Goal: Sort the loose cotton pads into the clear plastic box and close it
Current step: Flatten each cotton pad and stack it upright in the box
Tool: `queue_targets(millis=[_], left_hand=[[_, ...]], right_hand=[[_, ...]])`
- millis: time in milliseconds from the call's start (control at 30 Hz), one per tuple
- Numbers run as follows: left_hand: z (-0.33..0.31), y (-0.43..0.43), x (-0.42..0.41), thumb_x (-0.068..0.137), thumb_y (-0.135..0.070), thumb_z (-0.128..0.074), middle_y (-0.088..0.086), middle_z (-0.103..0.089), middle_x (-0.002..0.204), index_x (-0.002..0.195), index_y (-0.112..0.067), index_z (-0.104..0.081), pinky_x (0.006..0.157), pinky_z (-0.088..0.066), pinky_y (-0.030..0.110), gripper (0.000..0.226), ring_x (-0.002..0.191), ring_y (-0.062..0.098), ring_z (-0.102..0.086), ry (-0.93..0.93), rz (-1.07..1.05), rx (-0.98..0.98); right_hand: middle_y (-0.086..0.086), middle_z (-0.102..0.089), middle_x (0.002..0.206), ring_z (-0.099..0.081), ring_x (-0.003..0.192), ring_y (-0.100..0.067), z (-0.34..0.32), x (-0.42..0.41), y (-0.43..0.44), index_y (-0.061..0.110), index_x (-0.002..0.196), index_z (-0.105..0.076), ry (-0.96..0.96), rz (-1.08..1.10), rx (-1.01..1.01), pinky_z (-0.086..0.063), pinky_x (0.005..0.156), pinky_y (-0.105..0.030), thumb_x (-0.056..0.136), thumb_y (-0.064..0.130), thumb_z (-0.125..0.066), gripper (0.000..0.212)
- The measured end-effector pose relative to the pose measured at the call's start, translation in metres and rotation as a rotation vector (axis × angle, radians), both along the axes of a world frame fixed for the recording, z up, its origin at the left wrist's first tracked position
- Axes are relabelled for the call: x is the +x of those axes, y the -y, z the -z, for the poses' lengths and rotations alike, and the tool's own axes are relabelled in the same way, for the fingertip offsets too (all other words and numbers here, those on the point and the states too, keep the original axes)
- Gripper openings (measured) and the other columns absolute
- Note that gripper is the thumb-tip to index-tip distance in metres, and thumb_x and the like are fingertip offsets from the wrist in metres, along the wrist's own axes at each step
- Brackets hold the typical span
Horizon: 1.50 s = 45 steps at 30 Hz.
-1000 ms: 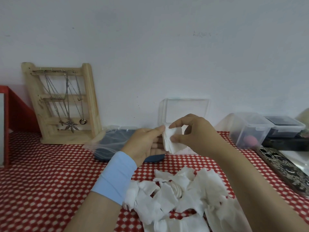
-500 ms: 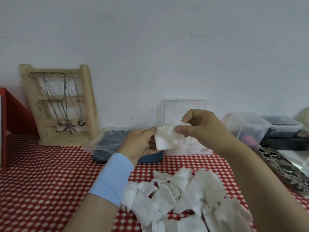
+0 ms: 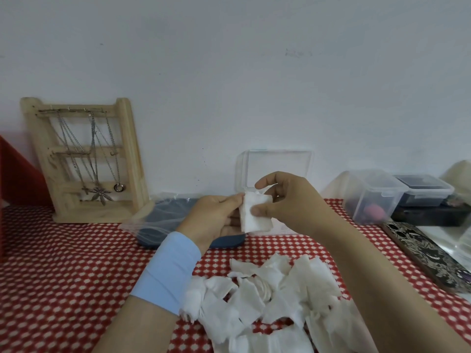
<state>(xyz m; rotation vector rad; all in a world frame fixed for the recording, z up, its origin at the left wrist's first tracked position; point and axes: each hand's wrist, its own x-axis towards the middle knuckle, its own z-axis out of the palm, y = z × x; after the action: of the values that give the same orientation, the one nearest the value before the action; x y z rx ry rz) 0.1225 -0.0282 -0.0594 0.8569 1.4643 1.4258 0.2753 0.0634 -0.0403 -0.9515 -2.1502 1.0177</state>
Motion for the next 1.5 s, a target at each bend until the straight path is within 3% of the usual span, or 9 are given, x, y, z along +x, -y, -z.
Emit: queue_targets(millis=[133, 333, 433, 600, 733, 933, 1133, 1300, 1500], left_hand=[[0.001, -0.001, -0.002, 0.095, -0.036, -0.063, 0.012, -0.077, 0.105, 0.114, -0.007, -0.068, 0.078, -0.062, 0.034, 0.035, 0.094, 0.024, -0.076, 0.032, 0.056, 0.019], [0.002, 0.002, -0.008, 0.082, -0.002, -0.077, 0.000, -0.078, 0.107, 0.112, -0.021, -0.071, 0.089, -0.060, 0.034, 0.036, 0.101, 0.018, -0.074, -0.218, 0.232, 0.016], [0.006, 0.002, -0.012, 0.082, -0.002, -0.078, -0.002, -0.078, 0.107, 0.116, -0.020, -0.069, 0.088, -0.060, 0.031, 0.040, 0.100, 0.015, -0.074, -0.248, 0.228, -0.023], [0.015, -0.006, -0.022, 0.084, 0.006, -0.074, 0.002, -0.073, 0.104, 0.114, -0.010, -0.067, 0.066, -0.059, 0.020, 0.034, 0.093, 0.015, -0.072, -0.168, 0.004, -0.034], [0.016, -0.009, -0.025, 0.090, -0.003, -0.071, 0.003, -0.073, 0.108, 0.107, -0.012, -0.068, 0.079, -0.062, 0.028, 0.019, 0.101, 0.019, -0.071, -0.099, -0.060, 0.005], [0.015, -0.010, -0.019, 0.096, -0.016, -0.066, 0.008, -0.076, 0.105, 0.096, -0.014, -0.073, 0.081, -0.062, 0.036, 0.007, 0.099, 0.021, -0.073, -0.103, -0.091, -0.016], [0.012, -0.008, -0.008, 0.094, -0.019, -0.069, 0.006, -0.078, 0.102, 0.110, -0.009, -0.074, 0.077, -0.063, 0.036, 0.019, 0.096, 0.021, -0.075, -0.107, -0.002, -0.015], [0.004, -0.005, -0.001, 0.096, -0.030, -0.066, 0.012, -0.077, 0.105, 0.115, -0.006, -0.069, 0.071, -0.062, 0.034, 0.031, 0.095, 0.024, -0.076, 0.131, 0.053, 0.041], [0.004, -0.006, -0.001, 0.092, -0.019, -0.070, 0.009, -0.077, 0.106, 0.118, -0.004, -0.069, 0.068, -0.061, 0.027, 0.030, 0.093, 0.020, -0.076, 0.097, -0.010, 0.066]], right_hand=[[0.009, -0.067, 0.092, -0.059, 0.064, 0.000, 0.002, -0.001, 0.002, 0.032, 0.103, -0.067, -0.011, 0.038, 0.013, -0.048, 0.063, -0.017, 0.072, 0.024, -0.091, 0.040], [0.002, -0.075, 0.085, -0.062, 0.066, -0.009, -0.005, 0.010, 0.003, 0.023, 0.101, -0.077, -0.015, -0.086, -0.277, -0.047, 0.060, -0.023, 0.086, 0.031, -0.078, 0.017], [0.004, -0.074, 0.084, -0.060, 0.062, -0.007, 0.000, 0.008, 0.000, 0.023, 0.095, -0.076, 0.032, -0.055, -0.219, -0.049, 0.061, -0.025, 0.093, 0.033, -0.071, 0.012], [0.027, -0.064, 0.106, -0.061, 0.098, 0.004, -0.019, 0.026, 0.005, 0.037, 0.114, -0.072, 0.582, -0.327, 0.013, -0.045, 0.094, -0.024, 0.096, 0.026, -0.059, 0.024], [0.033, -0.063, 0.089, -0.061, 0.101, 0.003, -0.016, 0.030, 0.008, 0.037, 0.117, -0.074, 0.890, -0.448, -0.034, -0.044, 0.098, -0.025, 0.090, 0.036, -0.071, 0.027], [0.019, -0.072, 0.079, -0.068, 0.082, -0.009, -0.009, 0.033, -0.007, 0.031, 0.086, -0.077, 0.546, -0.312, -0.025, -0.052, 0.099, -0.036, 0.095, 0.038, -0.065, 0.016], [-0.002, -0.076, 0.099, -0.072, 0.093, -0.023, -0.005, 0.025, -0.007, 0.019, 0.103, -0.076, 0.085, -0.217, -0.185, -0.060, 0.086, -0.039, 0.101, 0.017, -0.058, 0.018], [0.002, -0.071, 0.080, -0.058, 0.051, -0.003, 0.001, 0.013, -0.004, 0.017, 0.104, -0.072, -0.047, -0.072, -0.091, -0.050, 0.054, -0.021, 0.098, 0.013, -0.064, 0.011], [-0.002, -0.075, 0.086, -0.071, 0.059, -0.014, 0.002, 0.004, 0.001, 0.019, 0.120, -0.062, -0.129, 0.037, -0.218, -0.055, 0.054, -0.026, 0.088, 0.024, -0.078, 0.036]])
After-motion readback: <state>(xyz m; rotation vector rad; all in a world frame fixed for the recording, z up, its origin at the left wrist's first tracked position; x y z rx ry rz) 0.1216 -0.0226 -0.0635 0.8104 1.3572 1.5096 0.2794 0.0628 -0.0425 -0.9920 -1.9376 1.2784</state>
